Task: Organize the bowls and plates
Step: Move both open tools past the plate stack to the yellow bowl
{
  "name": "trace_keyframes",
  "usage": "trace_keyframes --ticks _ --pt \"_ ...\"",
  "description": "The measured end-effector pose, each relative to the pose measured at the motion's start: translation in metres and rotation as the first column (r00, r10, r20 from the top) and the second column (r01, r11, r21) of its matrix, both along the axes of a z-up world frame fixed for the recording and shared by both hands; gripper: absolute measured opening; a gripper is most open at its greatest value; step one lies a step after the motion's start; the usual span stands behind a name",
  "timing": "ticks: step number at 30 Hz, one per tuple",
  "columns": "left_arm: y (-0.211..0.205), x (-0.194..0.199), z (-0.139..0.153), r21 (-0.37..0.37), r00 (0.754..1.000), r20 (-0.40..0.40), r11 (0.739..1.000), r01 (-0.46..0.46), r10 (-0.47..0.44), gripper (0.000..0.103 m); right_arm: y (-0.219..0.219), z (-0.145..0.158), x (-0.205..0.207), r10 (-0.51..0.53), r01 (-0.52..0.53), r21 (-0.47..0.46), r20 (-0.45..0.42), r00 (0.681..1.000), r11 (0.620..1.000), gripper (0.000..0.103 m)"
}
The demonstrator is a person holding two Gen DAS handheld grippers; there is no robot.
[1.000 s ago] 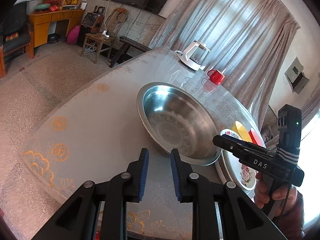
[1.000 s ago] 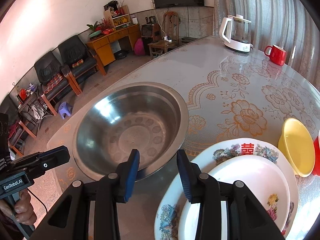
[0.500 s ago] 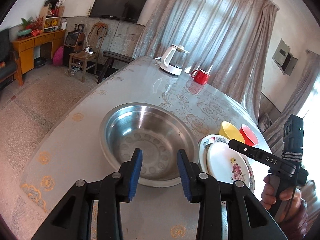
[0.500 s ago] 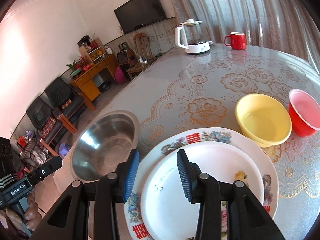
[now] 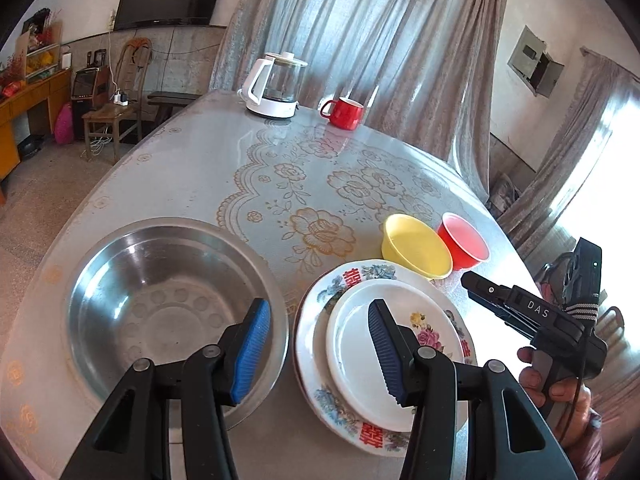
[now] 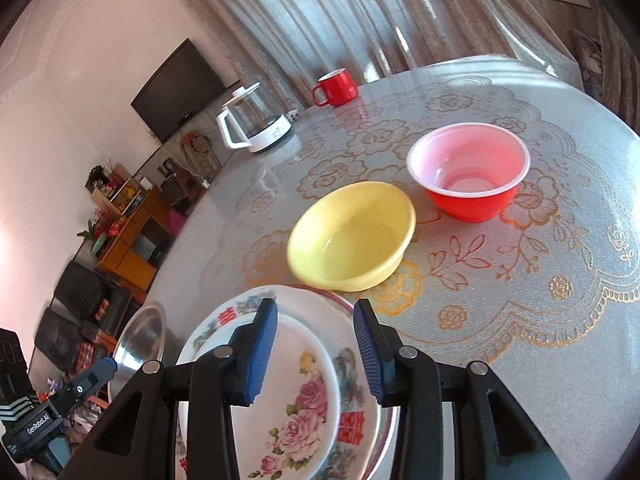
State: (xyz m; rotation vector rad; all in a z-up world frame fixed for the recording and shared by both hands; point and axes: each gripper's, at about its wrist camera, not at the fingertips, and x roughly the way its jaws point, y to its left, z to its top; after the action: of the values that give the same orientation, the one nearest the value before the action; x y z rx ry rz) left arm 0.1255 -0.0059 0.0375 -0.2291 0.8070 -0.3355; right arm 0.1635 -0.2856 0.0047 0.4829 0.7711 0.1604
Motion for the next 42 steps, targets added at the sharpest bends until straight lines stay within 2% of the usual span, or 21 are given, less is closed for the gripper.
trace_keyframes --ticks 2,4,5,6,11,19,24,30,33,39,42 --pt "-0.009 0.002 0.003 -0.005 0.999 0.022 0.999 0.031 -0.031 0.053 -0.009 -0.004 0.001 -0.017 0.017 0.028 -0.003 1.000 0.999 0.040" --pt "-0.016 0.003 0.005 0.020 0.998 0.047 0.999 0.034 -0.035 0.064 -0.015 -0.008 0.003 -0.012 0.012 0.056 -0.002 1.000 0.998 0.040" --pt "-0.020 0.005 0.005 0.027 0.998 0.054 0.999 0.040 -0.042 0.074 -0.016 -0.009 0.003 -0.012 0.012 0.063 -0.001 1.000 0.998 0.040" --pt "-0.022 0.008 0.005 0.032 0.997 0.056 0.998 0.046 -0.048 0.076 -0.020 -0.010 0.003 -0.019 0.018 0.064 0.002 1.000 0.998 0.040" --pt "-0.032 0.019 -0.003 0.033 0.997 0.027 0.997 0.071 -0.072 0.076 -0.025 -0.019 0.003 -0.019 0.021 0.082 -0.017 1.000 0.996 0.042" --pt "-0.047 0.033 -0.010 -0.051 0.988 -0.056 0.988 0.143 -0.146 0.076 -0.036 -0.026 -0.001 -0.028 0.031 0.104 -0.027 0.999 0.994 0.046" --pt "-0.066 0.048 -0.006 0.018 0.988 -0.054 0.989 0.148 -0.147 0.075 -0.042 -0.026 -0.001 -0.012 0.015 0.146 -0.027 1.000 0.989 0.049" --pt "-0.090 0.079 -0.017 0.064 0.975 -0.144 0.982 0.177 -0.167 0.074 -0.045 -0.020 0.005 -0.025 0.027 0.080 -0.019 0.999 0.996 0.049" --pt "-0.102 0.088 -0.022 0.079 0.971 -0.155 0.977 0.196 -0.182 0.068 -0.049 -0.020 0.008 -0.032 0.033 0.072 -0.020 0.999 0.997 0.049" --pt "-0.118 0.104 -0.022 0.039 0.969 -0.141 0.976 0.212 -0.205 0.068 -0.060 -0.025 0.017 -0.032 0.035 0.111 -0.023 0.999 0.993 0.046" --pt "-0.122 0.117 -0.024 0.019 0.967 -0.160 0.979 0.203 -0.197 0.068 -0.065 -0.029 0.023 -0.034 0.039 0.143 -0.032 0.999 0.989 0.046"
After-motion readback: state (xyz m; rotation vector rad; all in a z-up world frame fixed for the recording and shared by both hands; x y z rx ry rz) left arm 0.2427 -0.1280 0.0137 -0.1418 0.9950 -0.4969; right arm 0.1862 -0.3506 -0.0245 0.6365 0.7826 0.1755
